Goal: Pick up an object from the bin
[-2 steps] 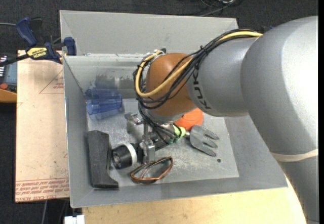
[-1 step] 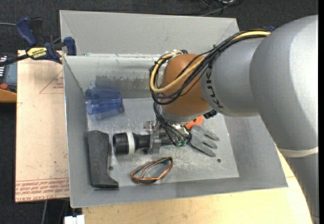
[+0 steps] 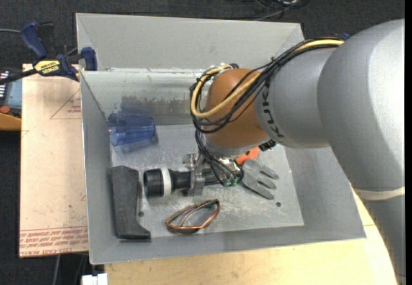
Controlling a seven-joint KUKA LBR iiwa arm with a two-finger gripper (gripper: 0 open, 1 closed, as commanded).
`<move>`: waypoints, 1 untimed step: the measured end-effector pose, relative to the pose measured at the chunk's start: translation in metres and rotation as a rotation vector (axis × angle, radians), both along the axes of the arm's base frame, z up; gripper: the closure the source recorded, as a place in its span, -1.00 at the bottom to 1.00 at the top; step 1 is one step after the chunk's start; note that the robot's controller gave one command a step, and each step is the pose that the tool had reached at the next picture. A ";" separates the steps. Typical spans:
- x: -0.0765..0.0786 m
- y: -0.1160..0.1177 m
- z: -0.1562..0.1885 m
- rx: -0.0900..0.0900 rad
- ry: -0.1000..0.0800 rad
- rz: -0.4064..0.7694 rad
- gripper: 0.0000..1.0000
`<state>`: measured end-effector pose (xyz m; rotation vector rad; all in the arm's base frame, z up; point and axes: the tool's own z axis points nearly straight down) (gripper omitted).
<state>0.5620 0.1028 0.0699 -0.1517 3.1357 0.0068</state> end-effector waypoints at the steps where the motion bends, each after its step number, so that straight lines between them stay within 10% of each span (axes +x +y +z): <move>1: -0.002 0.000 0.018 -0.001 0.005 0.000 1.00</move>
Offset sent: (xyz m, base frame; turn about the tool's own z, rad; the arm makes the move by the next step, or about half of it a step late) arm -0.0023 -0.0003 0.0715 0.0003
